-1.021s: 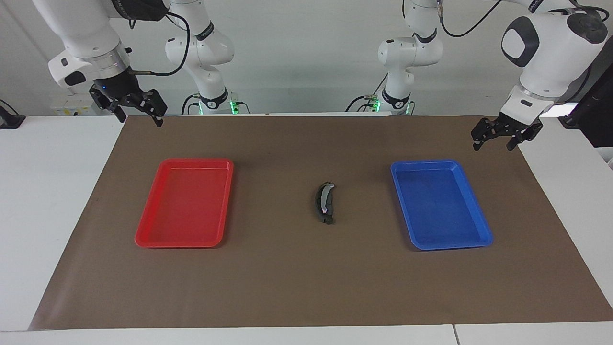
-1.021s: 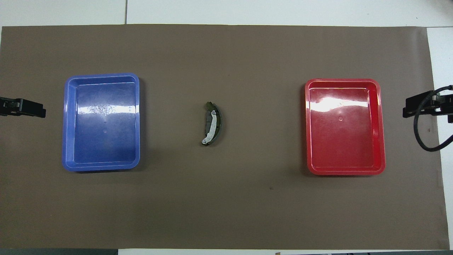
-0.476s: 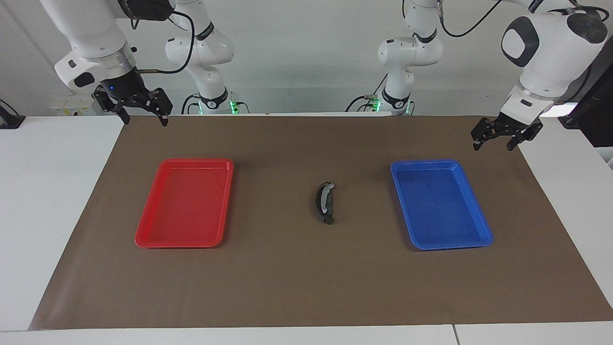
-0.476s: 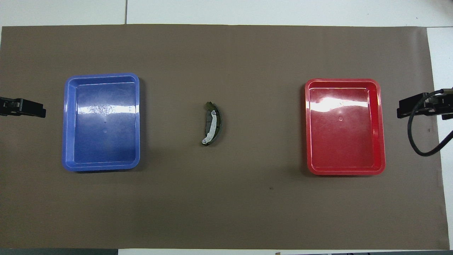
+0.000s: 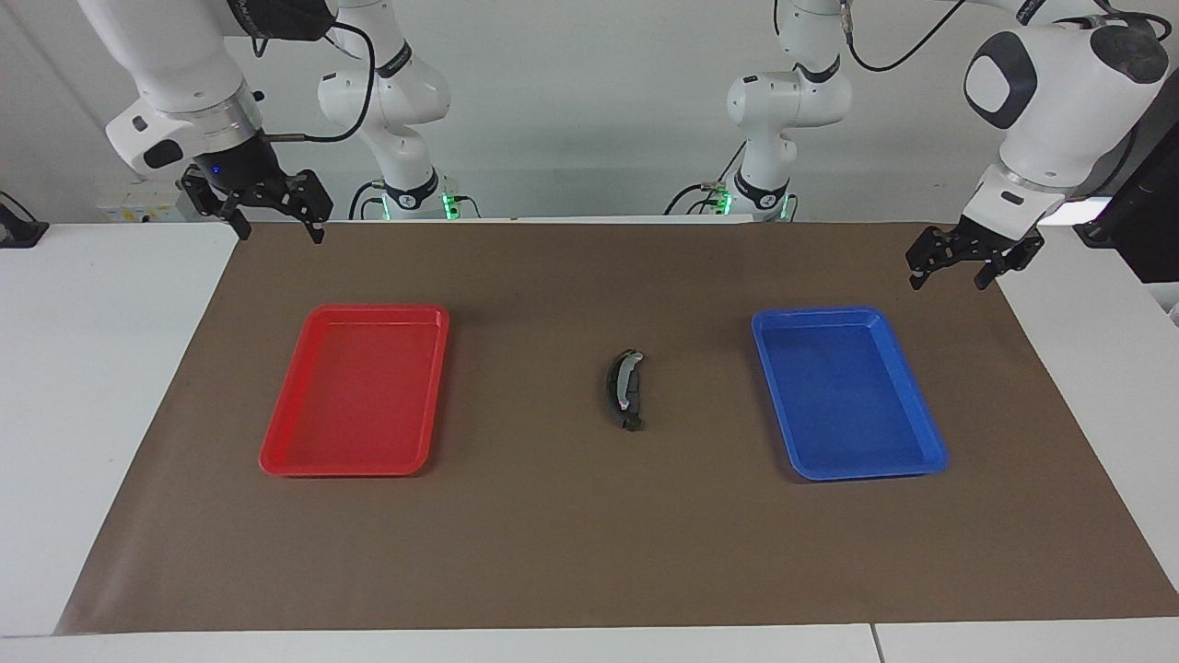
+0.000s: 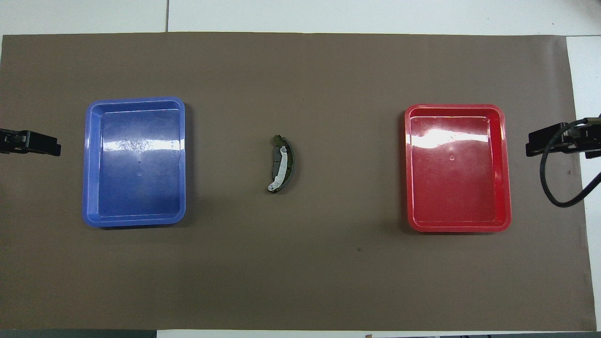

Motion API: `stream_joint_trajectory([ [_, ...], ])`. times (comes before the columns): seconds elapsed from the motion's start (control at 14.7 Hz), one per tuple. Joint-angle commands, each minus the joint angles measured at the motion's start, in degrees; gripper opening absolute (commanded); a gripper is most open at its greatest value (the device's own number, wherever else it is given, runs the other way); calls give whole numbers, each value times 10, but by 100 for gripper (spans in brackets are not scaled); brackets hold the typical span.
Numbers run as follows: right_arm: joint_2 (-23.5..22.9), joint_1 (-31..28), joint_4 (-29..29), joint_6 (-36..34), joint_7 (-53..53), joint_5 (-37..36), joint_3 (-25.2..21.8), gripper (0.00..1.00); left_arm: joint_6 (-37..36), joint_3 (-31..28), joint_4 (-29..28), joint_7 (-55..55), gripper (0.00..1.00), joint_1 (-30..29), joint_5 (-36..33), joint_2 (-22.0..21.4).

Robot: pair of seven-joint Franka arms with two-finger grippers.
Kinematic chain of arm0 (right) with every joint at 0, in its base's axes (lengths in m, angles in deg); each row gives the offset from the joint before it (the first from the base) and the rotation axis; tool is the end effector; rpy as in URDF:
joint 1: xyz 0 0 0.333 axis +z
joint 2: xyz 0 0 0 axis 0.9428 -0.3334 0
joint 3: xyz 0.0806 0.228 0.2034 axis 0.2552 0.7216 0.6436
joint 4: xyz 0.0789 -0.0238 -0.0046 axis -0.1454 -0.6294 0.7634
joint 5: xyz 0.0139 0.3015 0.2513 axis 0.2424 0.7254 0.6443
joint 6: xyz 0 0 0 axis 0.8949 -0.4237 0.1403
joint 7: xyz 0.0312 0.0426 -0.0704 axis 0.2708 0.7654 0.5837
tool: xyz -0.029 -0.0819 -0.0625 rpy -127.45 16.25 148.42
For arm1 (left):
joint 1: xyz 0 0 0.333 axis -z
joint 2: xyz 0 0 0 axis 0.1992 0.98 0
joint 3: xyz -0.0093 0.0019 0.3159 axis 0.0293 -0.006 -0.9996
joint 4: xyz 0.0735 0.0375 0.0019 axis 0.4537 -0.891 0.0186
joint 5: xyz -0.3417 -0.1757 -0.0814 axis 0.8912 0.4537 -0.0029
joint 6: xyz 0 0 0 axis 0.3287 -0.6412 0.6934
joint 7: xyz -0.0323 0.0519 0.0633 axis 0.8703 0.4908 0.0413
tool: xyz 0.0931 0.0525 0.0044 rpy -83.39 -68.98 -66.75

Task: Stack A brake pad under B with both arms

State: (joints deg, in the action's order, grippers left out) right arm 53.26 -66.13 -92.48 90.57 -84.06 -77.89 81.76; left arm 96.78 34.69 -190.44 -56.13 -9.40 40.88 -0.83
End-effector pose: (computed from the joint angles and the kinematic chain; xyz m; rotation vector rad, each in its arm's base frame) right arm 0.5293 -0.0021 0.6360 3.1067 -0.1093 -0.0605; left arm 0.5500 0.0201 0.5655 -3.1031 0.1990 -0.0197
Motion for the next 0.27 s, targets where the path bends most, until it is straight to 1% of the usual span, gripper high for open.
stream_joint_trajectory([
  [0.0, 6, -3, -12, 11, 15, 9, 2, 100, -5, 3, 2, 4, 99, -4, 1, -3],
  [0.2, 6, -3, -13, 12, 29, 9, 2, 100, -5, 3, 2, 4, 99, -4, 1, -3],
])
